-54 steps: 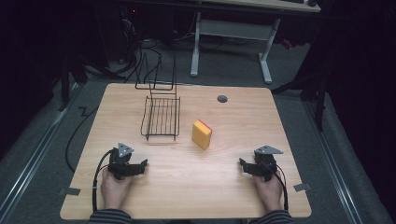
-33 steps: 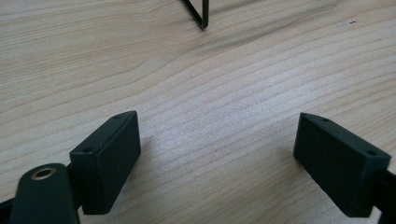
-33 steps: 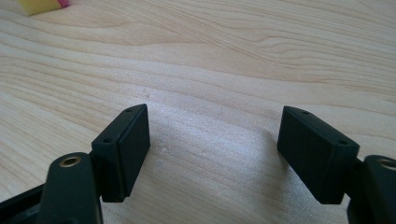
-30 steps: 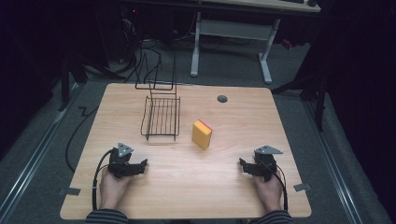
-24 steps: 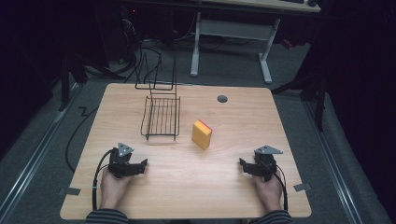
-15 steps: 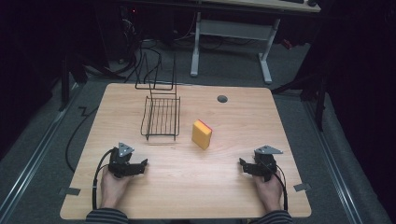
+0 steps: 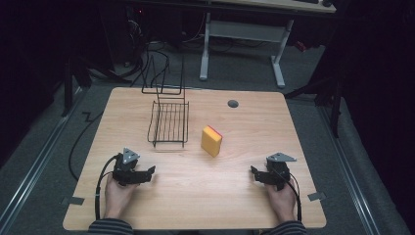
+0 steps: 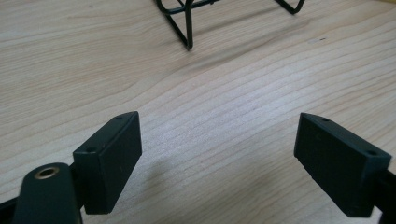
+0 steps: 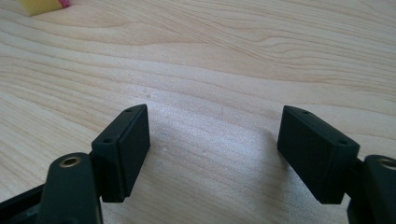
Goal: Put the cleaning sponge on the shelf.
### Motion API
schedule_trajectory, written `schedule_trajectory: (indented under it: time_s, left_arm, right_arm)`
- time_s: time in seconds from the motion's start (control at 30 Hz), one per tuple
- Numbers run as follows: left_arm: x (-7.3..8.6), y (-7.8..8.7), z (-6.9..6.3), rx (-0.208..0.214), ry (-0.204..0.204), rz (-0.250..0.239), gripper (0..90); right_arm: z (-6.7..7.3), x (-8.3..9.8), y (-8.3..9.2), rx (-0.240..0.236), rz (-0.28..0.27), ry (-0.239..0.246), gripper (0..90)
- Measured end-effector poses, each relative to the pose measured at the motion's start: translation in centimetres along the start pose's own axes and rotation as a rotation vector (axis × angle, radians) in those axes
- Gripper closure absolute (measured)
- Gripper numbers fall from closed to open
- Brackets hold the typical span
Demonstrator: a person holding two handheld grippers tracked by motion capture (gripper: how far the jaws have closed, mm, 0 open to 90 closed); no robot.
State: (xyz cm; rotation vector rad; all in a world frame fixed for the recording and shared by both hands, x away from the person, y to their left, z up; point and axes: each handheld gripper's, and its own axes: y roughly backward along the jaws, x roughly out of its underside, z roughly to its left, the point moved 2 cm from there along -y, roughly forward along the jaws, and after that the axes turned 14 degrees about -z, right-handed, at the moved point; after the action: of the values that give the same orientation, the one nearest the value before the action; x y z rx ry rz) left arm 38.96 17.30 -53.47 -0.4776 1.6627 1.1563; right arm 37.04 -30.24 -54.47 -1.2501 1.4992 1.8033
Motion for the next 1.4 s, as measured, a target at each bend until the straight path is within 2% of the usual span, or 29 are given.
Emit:
schedule_trajectory:
  time_s: [0.13, 0.33, 0.4, 0.67, 0.93, 1.33, 1.4]
  left_arm:
    - [-0.4, 0.2, -0.2, 0.012, 0.004, -0.012, 15.6]
    - [-0.9, 0.2, -0.6, 0.023, -0.007, -0.005, 13.8]
    - [-1.2, 0.3, -0.8, 0.041, 0.002, -0.007, 13.2]
    - [-1.8, 0.5, -1.4, 0.064, -0.002, -0.010, 12.7]
    - [-2.9, 0.4, -2.5, 0.086, -0.033, -0.021, 12.3]
    - [-4.0, -0.3, -3.8, 0.117, -0.054, -0.020, 10.4]
    - [-4.1, -0.4, -3.9, 0.125, -0.047, -0.028, 10.2]
  right_arm:
    - [0.0, 0.0, 0.0, 0.000, 0.000, 0.000, 25.6]
    - [0.0, 0.0, 0.0, 0.000, 0.000, 0.000, 25.6]
    - [0.0, 0.0, 0.0, 0.000, 0.000, 0.000, 25.6]
    - [0.0, 0.0, 0.0, 0.000, 0.000, 0.002, 25.6]
    - [0.0, 0.0, 0.0, 0.000, 0.000, 0.000, 25.6]
    - [0.0, 0.0, 0.0, 0.000, 0.000, 0.000, 25.6]
    - [0.0, 0.0, 0.0, 0.000, 0.000, 0.000, 25.6]
